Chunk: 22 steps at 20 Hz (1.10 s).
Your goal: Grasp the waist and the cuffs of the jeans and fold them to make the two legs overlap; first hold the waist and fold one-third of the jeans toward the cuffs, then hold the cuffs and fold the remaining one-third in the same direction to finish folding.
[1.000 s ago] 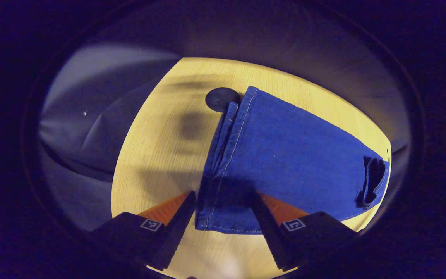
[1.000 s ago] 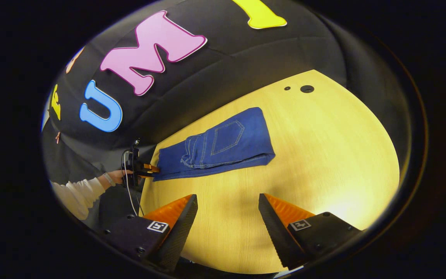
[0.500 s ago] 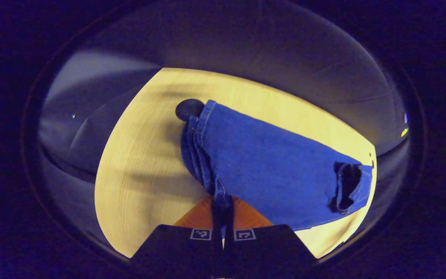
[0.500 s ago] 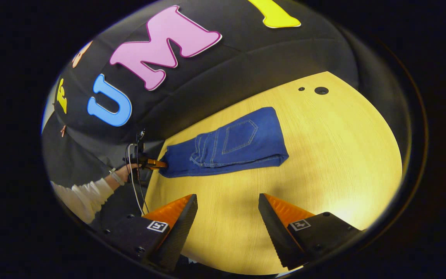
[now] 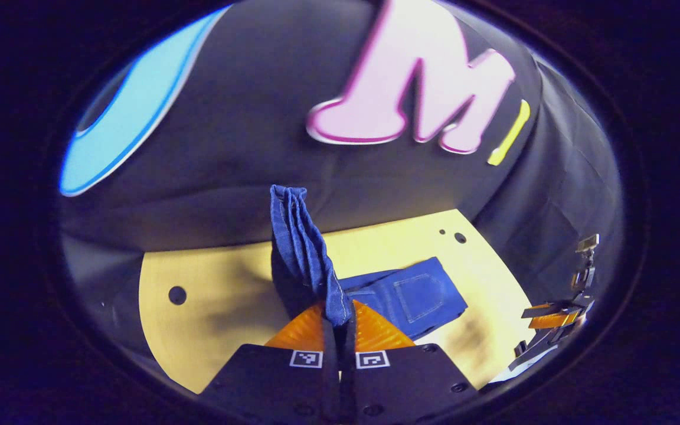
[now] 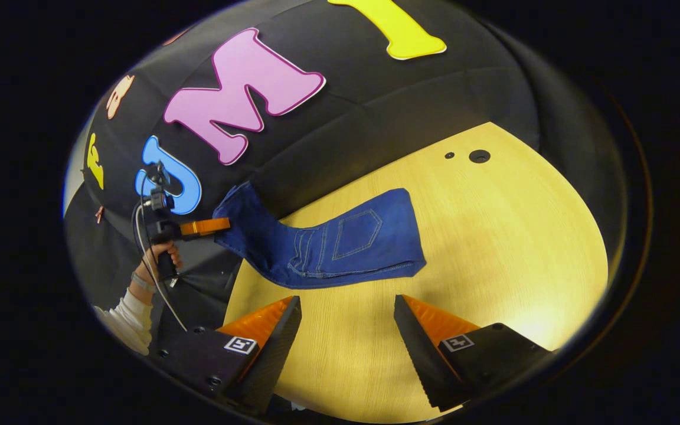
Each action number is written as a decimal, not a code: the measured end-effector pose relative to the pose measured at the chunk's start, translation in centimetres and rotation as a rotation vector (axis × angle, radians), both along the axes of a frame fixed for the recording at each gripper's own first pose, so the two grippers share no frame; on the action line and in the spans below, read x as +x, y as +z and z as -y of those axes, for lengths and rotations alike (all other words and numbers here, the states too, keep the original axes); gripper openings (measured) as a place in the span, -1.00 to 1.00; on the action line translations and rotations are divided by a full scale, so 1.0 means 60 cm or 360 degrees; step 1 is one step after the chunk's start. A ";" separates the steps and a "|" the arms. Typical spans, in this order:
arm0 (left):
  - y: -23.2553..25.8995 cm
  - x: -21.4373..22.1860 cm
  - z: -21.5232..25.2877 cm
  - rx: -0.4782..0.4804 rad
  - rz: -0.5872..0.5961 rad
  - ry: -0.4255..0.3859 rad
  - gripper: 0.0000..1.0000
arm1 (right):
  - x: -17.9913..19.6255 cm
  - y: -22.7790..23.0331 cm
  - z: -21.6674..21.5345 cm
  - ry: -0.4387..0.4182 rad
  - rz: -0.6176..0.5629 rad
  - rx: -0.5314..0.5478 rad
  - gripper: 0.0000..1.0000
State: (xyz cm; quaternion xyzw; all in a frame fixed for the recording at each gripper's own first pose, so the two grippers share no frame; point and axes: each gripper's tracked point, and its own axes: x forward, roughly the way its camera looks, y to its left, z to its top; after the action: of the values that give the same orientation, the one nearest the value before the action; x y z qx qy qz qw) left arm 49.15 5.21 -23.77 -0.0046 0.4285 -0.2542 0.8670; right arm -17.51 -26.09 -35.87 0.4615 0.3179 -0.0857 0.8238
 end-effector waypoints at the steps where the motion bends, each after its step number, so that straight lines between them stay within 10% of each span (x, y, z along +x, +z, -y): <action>1: -0.017 -0.012 0.055 0.0000 -0.0015 -0.0098 -0.88 | -0.004 0.001 0.006 -0.0011 0.0004 -0.0003 0.94; 5: -0.161 -0.104 0.242 -0.0068 -0.0310 -0.0332 -0.88 | -0.015 -0.014 0.027 -0.0024 -0.0024 -0.0055 0.93; 12: -0.251 -0.097 0.260 0.0058 -0.0568 -0.0081 -0.72 | -0.024 -0.022 0.047 0.0085 0.0018 -0.0134 0.94; 14: -0.214 -0.093 0.283 -0.0058 -0.0555 -0.0002 0.45 | -0.031 -0.019 0.052 0.0162 0.0041 -0.0251 0.94; 16: -0.165 -0.090 0.279 -0.0086 -0.0375 0.0031 0.94 | -0.034 -0.002 0.057 0.0208 0.0076 -0.0395 0.94; 22: 0.080 -0.186 0.188 -0.0175 0.0380 0.0167 0.94 | -0.048 0.142 0.075 0.0062 0.0260 -0.0934 0.94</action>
State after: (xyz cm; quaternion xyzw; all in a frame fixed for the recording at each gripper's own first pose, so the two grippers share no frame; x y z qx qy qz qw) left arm 37.99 -6.05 -18.96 -0.0442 0.3069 -0.2304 0.9224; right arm -20.39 -30.59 -27.33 0.2030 0.2208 -0.1208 0.9463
